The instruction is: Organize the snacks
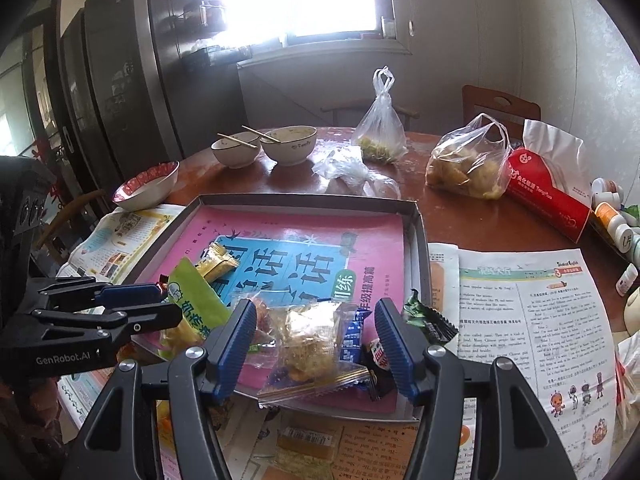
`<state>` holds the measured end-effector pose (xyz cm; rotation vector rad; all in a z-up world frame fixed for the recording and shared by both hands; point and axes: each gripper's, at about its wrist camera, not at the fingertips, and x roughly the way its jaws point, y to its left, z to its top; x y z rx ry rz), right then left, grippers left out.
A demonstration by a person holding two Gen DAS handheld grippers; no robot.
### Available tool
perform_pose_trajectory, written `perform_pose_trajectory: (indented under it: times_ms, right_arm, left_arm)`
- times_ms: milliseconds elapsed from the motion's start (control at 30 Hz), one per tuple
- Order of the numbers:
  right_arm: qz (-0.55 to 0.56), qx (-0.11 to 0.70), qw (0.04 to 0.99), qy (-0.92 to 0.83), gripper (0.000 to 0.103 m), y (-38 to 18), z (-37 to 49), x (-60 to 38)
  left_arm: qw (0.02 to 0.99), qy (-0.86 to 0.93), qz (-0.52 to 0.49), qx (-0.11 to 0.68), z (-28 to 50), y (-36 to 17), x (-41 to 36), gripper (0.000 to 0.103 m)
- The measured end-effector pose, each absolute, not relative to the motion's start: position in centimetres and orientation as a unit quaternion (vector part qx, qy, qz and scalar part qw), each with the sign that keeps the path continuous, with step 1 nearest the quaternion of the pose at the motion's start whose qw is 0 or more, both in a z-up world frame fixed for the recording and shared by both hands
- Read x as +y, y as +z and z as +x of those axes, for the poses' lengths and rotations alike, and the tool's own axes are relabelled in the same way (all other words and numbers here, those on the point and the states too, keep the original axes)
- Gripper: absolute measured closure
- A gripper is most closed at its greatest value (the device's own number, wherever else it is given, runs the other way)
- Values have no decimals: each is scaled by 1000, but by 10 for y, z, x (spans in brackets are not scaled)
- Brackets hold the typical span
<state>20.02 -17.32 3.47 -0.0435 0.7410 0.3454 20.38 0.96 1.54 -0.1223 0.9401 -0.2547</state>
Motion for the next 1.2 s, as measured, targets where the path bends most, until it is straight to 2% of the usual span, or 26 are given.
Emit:
perform_pose_trajectory:
  times_ms: [200, 500, 667, 1200]
  right_arm:
    - [-16, 362, 918, 163, 42, 34, 196, -179]
    - [-7, 360, 918, 164, 41, 35, 191, -180]
    - [2, 351, 922, 164, 33, 39, 188, -181]
    - [14, 330, 930, 160, 24, 47, 171, -180]
  left_arm:
    - [882, -128, -52, 451, 200, 16, 5, 59]
    - [887, -123, -48, 443, 194, 23, 10, 48]
    - [890, -118, -47, 437, 190, 24, 13, 41]
    - [896, -105, -52, 428, 174, 25, 18, 32]
